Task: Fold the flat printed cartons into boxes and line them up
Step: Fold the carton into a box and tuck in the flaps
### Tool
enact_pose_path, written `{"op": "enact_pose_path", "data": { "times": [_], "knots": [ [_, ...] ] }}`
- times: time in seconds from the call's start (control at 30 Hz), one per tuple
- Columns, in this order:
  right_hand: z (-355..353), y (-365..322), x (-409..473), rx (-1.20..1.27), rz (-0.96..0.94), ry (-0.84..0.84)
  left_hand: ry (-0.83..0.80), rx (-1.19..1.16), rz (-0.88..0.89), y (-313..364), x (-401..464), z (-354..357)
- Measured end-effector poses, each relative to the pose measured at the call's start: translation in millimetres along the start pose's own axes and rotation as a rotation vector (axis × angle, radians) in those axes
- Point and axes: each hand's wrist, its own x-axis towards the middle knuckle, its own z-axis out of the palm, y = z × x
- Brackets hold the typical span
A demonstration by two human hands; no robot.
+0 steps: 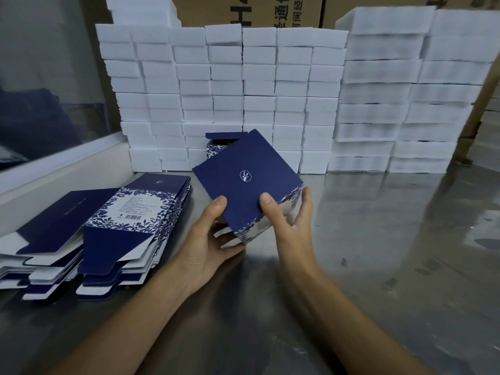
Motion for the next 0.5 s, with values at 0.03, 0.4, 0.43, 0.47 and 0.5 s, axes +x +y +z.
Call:
{"op": "enact_pose_path", "data": {
  "times": [0.03, 0.4, 0.43, 0.47, 0.5],
  "knots": [
    [1.8, 2.7, -0.7, 0.047, 0.006, -0.041, -0.001, -0.002, 0.014, -3.4, 0.2, 1.2],
    [2.4, 3.9, -4.4, 0.116, 0.14, -0.316, 0.038, 0.027, 0.032, -11.2, 2.4, 0.8],
    [2.4, 3.3, -4.0, 0.112, 0.137, -0.316, 0.038, 0.028, 0.041, -12.3, 2.0, 2.6],
    [2.5, 2.9, -3.9, 0.105, 0.136, -0.314, 0.04, 0.029, 0.047, -12.4, 1.6, 3.9],
    [2.8, 3.3, -4.5, 0.103, 0.137, -0.308, 0.04, 0.028, 0.047, -12.0, 1.4, 4.3]
  ]
}}
